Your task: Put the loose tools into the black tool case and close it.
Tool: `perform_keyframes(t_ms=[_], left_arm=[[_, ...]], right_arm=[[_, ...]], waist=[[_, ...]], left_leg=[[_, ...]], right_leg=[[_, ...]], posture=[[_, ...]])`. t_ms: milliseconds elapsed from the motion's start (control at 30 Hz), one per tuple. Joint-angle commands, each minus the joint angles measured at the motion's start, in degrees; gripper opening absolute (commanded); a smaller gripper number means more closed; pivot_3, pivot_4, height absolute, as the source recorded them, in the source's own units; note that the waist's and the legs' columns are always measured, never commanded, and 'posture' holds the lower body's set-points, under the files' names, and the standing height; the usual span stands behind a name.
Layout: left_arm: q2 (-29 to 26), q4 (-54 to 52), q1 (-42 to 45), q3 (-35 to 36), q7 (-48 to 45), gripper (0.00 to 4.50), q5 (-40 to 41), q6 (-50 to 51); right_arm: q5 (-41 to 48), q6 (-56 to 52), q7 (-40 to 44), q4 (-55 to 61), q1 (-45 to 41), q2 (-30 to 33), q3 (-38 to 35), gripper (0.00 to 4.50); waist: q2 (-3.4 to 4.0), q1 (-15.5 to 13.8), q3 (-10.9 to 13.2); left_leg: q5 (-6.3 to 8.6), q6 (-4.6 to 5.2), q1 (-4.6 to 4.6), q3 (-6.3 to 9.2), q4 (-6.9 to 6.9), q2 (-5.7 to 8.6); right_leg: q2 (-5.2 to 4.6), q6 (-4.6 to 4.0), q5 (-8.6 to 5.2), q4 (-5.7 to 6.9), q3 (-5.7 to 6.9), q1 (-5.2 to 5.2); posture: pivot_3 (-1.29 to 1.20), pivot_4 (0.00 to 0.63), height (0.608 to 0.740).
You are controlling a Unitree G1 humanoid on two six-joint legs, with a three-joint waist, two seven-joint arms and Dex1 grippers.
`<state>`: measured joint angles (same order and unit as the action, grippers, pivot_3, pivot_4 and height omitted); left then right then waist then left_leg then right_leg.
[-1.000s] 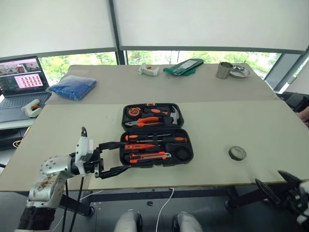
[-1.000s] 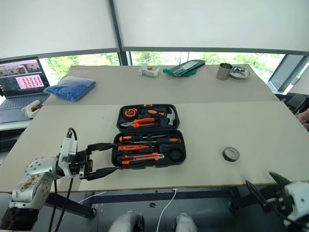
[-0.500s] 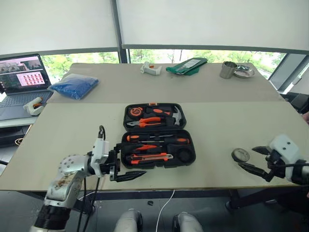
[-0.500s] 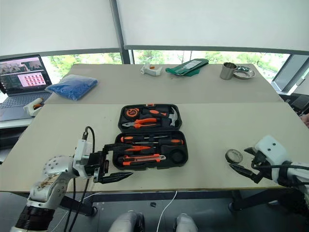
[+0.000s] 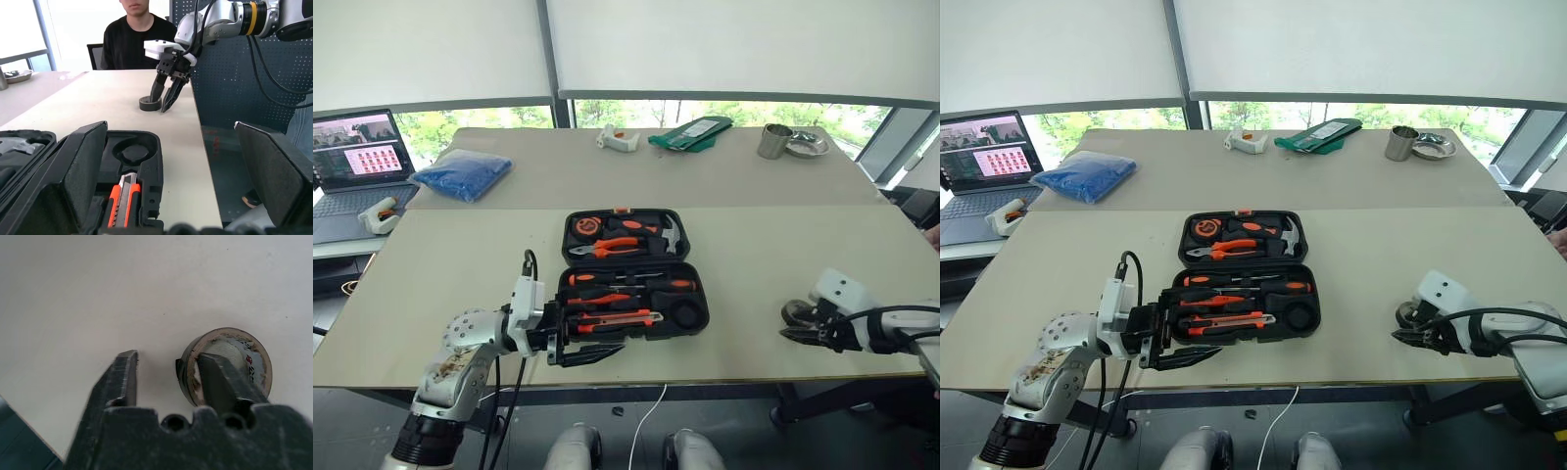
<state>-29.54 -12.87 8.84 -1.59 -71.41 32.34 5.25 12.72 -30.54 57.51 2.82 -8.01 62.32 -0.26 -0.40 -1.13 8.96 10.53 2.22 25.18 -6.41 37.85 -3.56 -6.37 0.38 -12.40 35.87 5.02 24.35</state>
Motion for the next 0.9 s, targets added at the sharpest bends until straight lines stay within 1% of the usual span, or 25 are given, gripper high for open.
perform_keyframes(t_ms=[33, 67, 100, 133, 200, 267, 333, 367, 433, 500, 567, 600, 667, 733, 767, 833, 900], left_arm=[[-0.4, -1.6, 0.3, -0.3, -0.1, 4.5, -0.3, -1.1], [-0.4, -1.2, 0.4, -0.1, -0.2, 4.5, -0.6, -1.5], [-0.3, -0.8, 0.6, 0.0, -0.2, 4.5, -0.9, -1.9], [-0.3, -0.5, 0.7, 0.0, -0.1, 4.5, -1.1, -2.2], [-0.2, -0.1, 0.9, 0.2, 0.0, 4.5, -1.2, -2.8], [-0.2, 0.3, 0.9, 0.8, 0.3, 4.5, -1.4, -3.8], [-0.6, 0.7, 0.4, 3.0, 1.5, 4.5, -1.4, -4.5], [-0.8, 0.6, 0.0, 3.7, 2.2, 4.5, -1.4, -4.4], [-1.3, -0.3, -1.3, 4.3, 2.9, 4.5, -1.2, -3.9], [-1.8, -1.6, -2.9, 4.1, 2.9, 4.5, -1.0, -3.2], [-2.4, -2.1, -3.6, 4.2, 3.1, 4.5, -0.9, -2.9], [-2.7, -2.1, -3.9, 4.3, 3.1, 4.5, -0.8, -2.9], [-3.3, -1.9, -4.2, 4.8, 3.3, 4.5, -0.9, -3.0], [-3.7, -1.7, -4.2, 5.1, 3.7, 4.5, -1.1, -3.0], [-3.9, -1.7, -4.2, 5.1, 3.8, 4.5, -1.2, -3.1], [-4.3, -2.0, -4.5, 5.3, 4.0, 4.5, -1.3, -3.2], [-4.6, -2.1, -4.8, 5.5, 4.3, 4.5, -1.4, -3.4]], right_arm=[[-0.9, 0.9, 2.0, -0.8, -0.2, 1.6, -0.5, 0.48], [-1.1, 1.7, 2.5, -1.2, -0.5, 1.5, -0.5, 0.15], [-1.2, 2.4, 3.0, -1.6, -0.9, 1.5, -0.5, 0.07], [-1.3, 3.0, 3.4, -2.0, -1.2, 1.4, -0.5, 0.07], [1.6, 4.5, 8.2, -0.6, -2.0, 1.5, -1.0, 0.07], [3.9, 2.0, 11.6, 3.1, -3.4, 2.5, -0.9, 0.07], [12.9, -7.4, 12.8, 10.2, -11.0, -1.0, -0.8, 0.07], [16.0, -10.9, 12.6, 12.6, -14.4, -2.9, -0.3, 0.07], [18.9, -15.2, 11.9, 15.7, -18.5, -5.8, 1.8, 0.07], [18.6, -18.0, 10.1, 17.1, -21.2, -8.4, 5.1, 0.07], [18.1, -20.3, 8.2, 17.0, -23.5, -10.8, 7.8, 0.07], [17.5, -21.2, 7.2, 16.4, -24.8, -12.2, 9.4, 0.07], [15.3, -22.1, 6.8, 15.6, -26.5, -13.3, 13.7, 0.07], [13.9, -23.0, 5.7, 14.0, -27.3, -14.6, 16.5, 0.07], [12.6, -22.6, 5.5, 13.2, -27.6, -14.7, 17.9, 0.07], [9.7, -21.3, 5.0, 11.7, -27.9, -14.0, 20.4, 0.07], [8.7, -21.8, 5.1, 11.1, -28.3, -13.5, 21.2, 0.07]], waist=[[0.0, -0.1, 0.0], [0.0, 0.0, 0.0], [0.0, 0.0, 0.0], [0.0, 0.0, 0.0], [0.0, 0.0, 0.0], [0.0, 0.1, 0.0], [0.0, 0.5, 0.0], [-0.06, 1.0, 0.1], [-0.15, 1.8, 0.1], [-0.28, 1.6, 0.1], [-0.4, 1.0, 0.1], [-0.4, 0.6, 0.1], [-0.4, 0.3, 0.1], [-0.41, 0.2, 0.1], [-0.41, 0.2, 0.1], [-0.41, 0.2, 0.1], [-0.41, 0.2, 0.1]], left_leg=[[0.0, 0.0, 0.0, 0.0, 0.0, 0.0], [0.0, 0.0, 0.0, 0.0, 0.0, 0.0], [0.0, 0.0, 0.0, 0.0, 0.0, 0.0], [0.0, 0.0, 0.0, 0.0, 0.0, -0.01], [0.0, -0.01, 0.0, 0.0, 0.0, 0.0], [0.0, 0.0, 0.0, 0.0, 0.0, -0.01], [-0.02, 0.04, 0.0, 0.0, 0.0, -0.04], [-0.03, 0.04, -0.01, -0.02, 0.0, -0.09], [-0.16, 0.24, -0.02, 0.02, 0.0, -0.2], [-0.16, 0.23, -0.07, 0.21, 0.0, -0.26], [-0.12, 0.16, -0.06, 0.21, -0.01, -0.38], [-0.1, 0.12, -0.01, 0.19, -0.01, -0.36], [0.09, -0.2, 0.17, 0.05, 0.0, -0.25], [0.04, -0.12, 0.38, -0.02, 0.02, -0.15], [-0.12, 0.17, 0.4, -0.04, 0.04, -0.13], [-0.15, 0.22, 0.41, -0.06, 0.06, -0.13], [-0.15, 0.21, 0.41, -0.07, 0.06, -0.14]], right_leg=[[0.0, 0.0, 0.0, 0.0, 0.0, 0.0], [0.0, 0.0, 0.0, 0.0, 0.0, 0.0], [0.0, 0.0, 0.0, 0.0, 0.0, 0.0], [0.01, 0.0, 0.0, 0.0, 0.0, 0.0], [0.01, 0.0, 0.0, 0.0, 0.0, 0.0], [0.02, 0.0, 0.0, 0.0, 0.0, 0.0], [0.02, 0.02, 0.02, 0.03, -0.01, 0.02], [0.06, 0.01, 0.03, 0.04, -0.04, 0.07], [0.25, -0.05, 0.16, 0.06, -0.11, 0.14], [0.32, 0.03, 0.2, 0.12, 0.02, 0.03], [0.32, -0.27, -0.01, 0.11, 0.14, 0.09], [0.25, -0.26, -0.02, 0.1, 0.13, 0.13], [0.09, -0.25, -0.01, 0.11, 0.07, 0.34], [-0.03, -0.18, 0.05, 0.13, 0.05, 0.55], [-0.05, -0.1, 0.11, 0.12, 0.04, 0.55], [-0.05, -0.06, 0.14, 0.12, 0.04, 0.55], [-0.03, -0.06, 0.14, 0.13, 0.06, 0.57]], posture=[[0.0, 0.15, 0.74], [0.0, 0.15, 0.74], [0.0, 0.15, 0.74], [0.0, 0.15, 0.74], [0.0, 0.15, 0.74], [0.0, 0.15, 0.74], [0.0, 0.15, 0.74], [0.0, 0.15, 0.74], [0.0, 0.15, 0.74], [0.0, 0.15, 0.74], [0.0, 0.15, 0.74], [0.0, 0.15, 0.74], [0.0, 0.15, 0.74], [0.0, 0.15, 0.74], [0.0, 0.15, 0.74], [0.0, 0.15, 0.74], [0.0, 0.15, 0.74]])
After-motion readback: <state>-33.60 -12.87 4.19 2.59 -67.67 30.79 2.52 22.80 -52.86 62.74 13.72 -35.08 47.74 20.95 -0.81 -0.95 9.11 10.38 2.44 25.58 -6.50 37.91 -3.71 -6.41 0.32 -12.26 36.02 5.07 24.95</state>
